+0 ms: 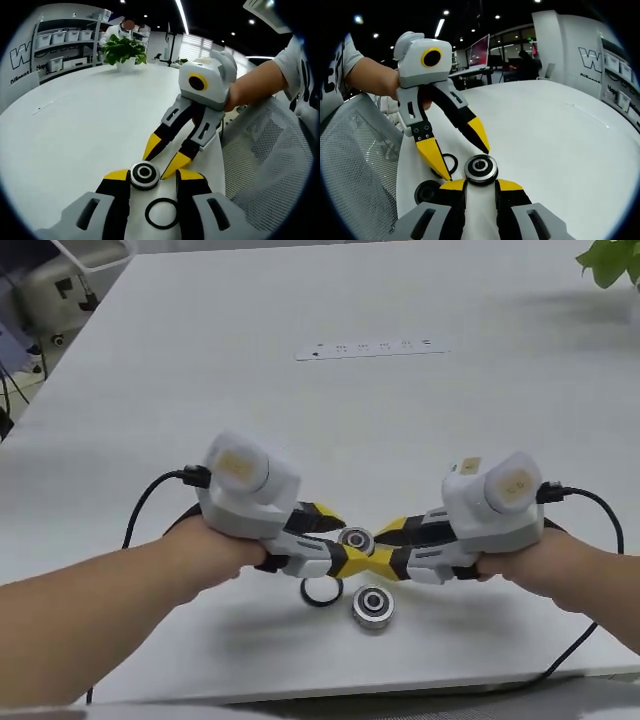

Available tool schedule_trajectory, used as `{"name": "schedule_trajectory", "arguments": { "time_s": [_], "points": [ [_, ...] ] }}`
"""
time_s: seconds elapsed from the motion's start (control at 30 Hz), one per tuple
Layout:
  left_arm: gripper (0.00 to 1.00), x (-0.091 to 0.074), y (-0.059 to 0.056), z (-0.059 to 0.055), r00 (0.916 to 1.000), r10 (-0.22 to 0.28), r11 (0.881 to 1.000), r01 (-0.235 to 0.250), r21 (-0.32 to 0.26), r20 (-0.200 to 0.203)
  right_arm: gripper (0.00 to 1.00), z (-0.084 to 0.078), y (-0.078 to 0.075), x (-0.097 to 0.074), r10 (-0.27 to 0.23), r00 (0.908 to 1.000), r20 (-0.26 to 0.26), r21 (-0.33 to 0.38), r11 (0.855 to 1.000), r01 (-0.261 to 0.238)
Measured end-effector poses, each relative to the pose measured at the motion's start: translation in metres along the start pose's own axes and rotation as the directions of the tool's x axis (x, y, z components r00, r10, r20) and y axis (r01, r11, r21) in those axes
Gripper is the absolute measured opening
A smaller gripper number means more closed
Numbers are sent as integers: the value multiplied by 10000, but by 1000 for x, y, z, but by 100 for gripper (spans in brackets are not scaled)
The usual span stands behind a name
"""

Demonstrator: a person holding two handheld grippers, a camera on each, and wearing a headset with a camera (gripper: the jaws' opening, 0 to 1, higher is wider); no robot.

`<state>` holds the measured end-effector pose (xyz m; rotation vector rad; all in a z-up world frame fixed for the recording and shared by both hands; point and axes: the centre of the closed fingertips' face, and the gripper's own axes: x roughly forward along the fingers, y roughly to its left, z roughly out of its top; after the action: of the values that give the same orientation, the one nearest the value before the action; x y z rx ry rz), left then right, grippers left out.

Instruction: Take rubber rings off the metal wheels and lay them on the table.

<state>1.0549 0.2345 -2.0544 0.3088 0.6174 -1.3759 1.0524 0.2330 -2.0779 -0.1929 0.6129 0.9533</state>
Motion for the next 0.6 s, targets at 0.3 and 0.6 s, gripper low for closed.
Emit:
{"name": "schedule_trajectory", "arguments": {
  "time_s": [0.3, 0.6],
  "points": [
    [21, 4, 2, -1, 10000, 0, 9999, -1, -132, -64, 20, -2, 0, 1, 35, 10000, -24, 22, 10000, -35],
    [13, 5, 6, -2, 9992, 344, 9969, -330, 715, -183, 20, -2, 0, 1, 26, 10000, 2, 25, 10000, -26]
  ]
}}
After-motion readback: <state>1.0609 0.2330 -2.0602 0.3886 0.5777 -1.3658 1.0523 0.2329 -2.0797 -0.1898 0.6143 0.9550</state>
